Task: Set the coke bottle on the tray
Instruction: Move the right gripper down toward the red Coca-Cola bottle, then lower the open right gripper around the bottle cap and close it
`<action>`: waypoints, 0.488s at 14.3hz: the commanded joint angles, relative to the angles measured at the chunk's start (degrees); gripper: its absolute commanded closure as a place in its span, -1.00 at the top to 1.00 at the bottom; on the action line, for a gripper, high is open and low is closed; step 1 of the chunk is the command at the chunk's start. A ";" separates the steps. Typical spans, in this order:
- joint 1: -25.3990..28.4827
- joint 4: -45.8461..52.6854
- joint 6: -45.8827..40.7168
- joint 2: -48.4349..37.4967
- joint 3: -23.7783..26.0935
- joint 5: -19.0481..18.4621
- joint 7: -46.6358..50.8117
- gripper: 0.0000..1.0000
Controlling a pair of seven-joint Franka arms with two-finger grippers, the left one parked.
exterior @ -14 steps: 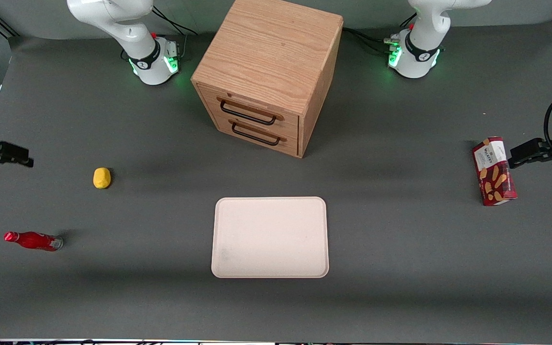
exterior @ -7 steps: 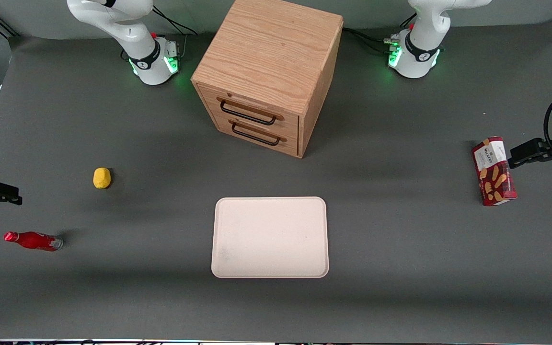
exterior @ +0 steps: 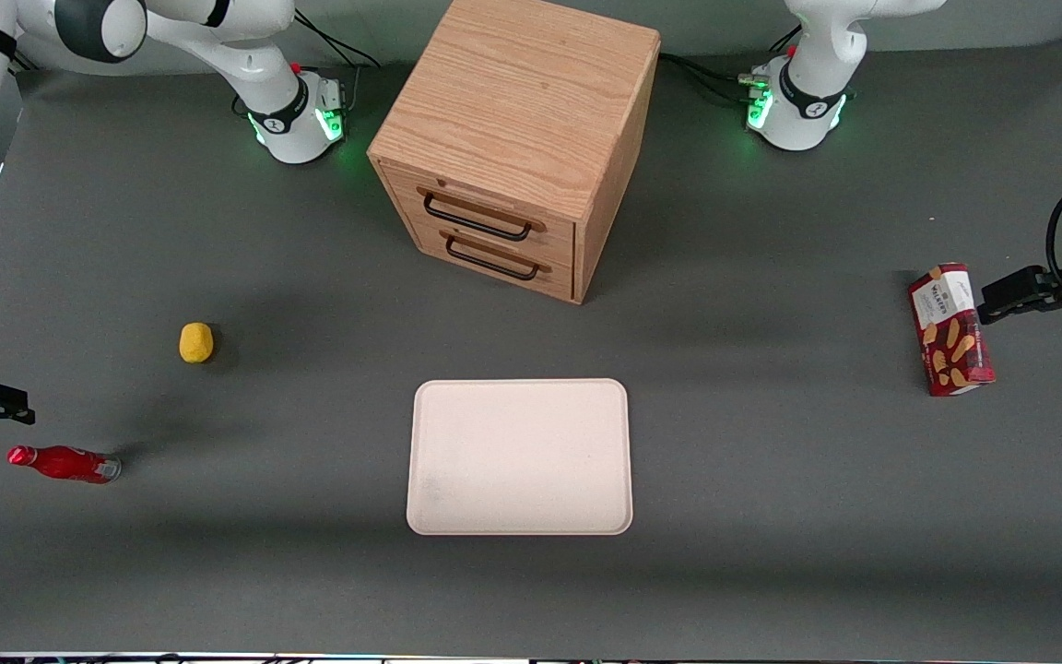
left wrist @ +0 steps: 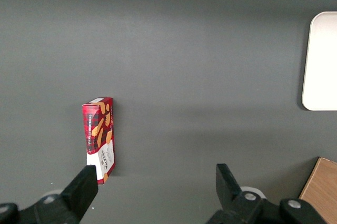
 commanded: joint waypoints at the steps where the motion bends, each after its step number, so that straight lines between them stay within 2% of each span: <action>1: -0.65 2.28 3.09 4.51 -0.72 4.18 -3.59 1.00; 7: -1.36 4.21 4.51 8.90 -0.72 7.79 -3.76 1.00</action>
